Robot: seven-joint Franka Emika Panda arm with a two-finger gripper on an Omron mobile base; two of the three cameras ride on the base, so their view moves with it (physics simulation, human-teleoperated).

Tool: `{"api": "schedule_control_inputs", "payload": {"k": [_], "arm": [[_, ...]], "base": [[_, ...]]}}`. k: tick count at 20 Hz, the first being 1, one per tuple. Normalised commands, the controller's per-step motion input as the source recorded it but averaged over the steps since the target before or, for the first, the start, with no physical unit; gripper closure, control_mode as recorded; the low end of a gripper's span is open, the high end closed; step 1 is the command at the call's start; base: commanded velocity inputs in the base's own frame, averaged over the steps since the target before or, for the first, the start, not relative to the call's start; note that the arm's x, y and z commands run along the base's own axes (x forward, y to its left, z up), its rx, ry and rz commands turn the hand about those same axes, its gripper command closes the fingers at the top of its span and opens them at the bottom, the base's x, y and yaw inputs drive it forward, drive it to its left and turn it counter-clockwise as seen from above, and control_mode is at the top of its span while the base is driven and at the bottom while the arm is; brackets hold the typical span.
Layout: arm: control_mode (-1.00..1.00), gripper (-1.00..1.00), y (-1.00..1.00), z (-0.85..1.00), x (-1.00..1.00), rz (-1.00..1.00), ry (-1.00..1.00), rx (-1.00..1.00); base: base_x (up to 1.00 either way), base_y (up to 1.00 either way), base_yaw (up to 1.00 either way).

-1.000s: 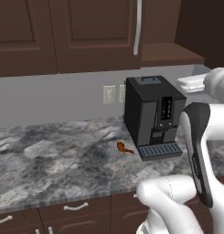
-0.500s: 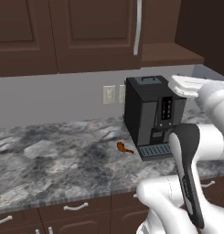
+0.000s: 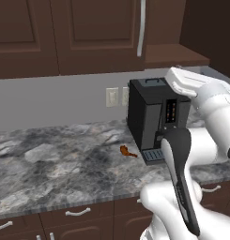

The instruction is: Retrieve the tupperware from the cabinet, then place the raw meat into the tupperware to avoid contamination.

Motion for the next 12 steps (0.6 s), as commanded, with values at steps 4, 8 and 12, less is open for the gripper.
{"api": "schedule_control_inputs", "payload": {"k": [4,8,12], "arm": [[-1.00,-1.00,0.12,0.17,0.01,0.00,-0.01,-0.07],[-1.00,-1.00,0.10,0.10,0.16,0.00,0.05,-0.12],[-1.00,-1.00,0.17,0.11,0.24,0.00,0.03,-0.11]], "base": [[0.00,0.00,0.00],[0.00,0.00,0.00],[0.00,0.00,0.00]]}}
